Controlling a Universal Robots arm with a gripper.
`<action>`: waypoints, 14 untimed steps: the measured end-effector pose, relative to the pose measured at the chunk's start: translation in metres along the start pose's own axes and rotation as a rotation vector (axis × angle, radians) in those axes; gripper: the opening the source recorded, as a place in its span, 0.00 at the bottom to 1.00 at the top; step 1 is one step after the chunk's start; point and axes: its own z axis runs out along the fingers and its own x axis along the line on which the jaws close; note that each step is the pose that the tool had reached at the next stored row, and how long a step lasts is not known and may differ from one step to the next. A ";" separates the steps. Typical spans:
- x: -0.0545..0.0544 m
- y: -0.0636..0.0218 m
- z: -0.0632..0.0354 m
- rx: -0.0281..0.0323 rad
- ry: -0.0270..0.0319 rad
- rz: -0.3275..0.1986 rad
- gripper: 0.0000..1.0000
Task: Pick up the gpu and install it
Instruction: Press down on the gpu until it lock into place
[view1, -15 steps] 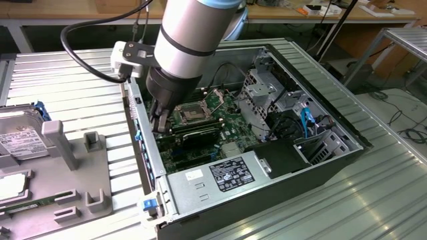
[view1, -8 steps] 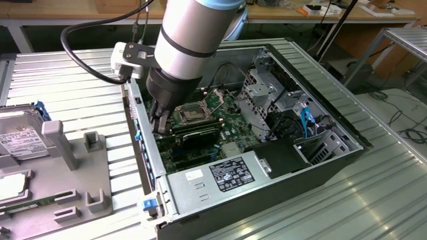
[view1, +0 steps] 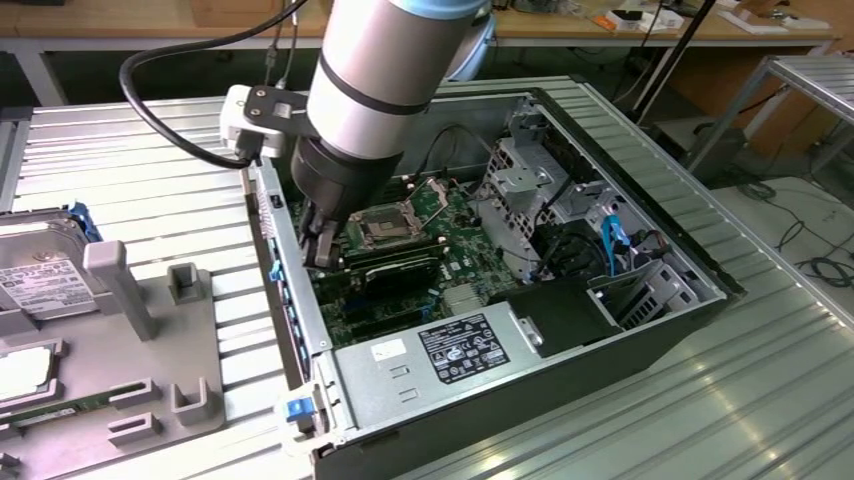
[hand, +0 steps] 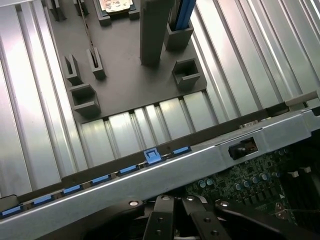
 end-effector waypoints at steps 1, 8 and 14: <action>0.000 0.0000 0.0001 -0.0006 -0.0002 0.000 0.11; -0.005 -0.0040 -0.0152 -0.0291 0.0101 0.005 0.11; -0.013 -0.0103 -0.0204 -0.0414 0.0152 0.007 0.11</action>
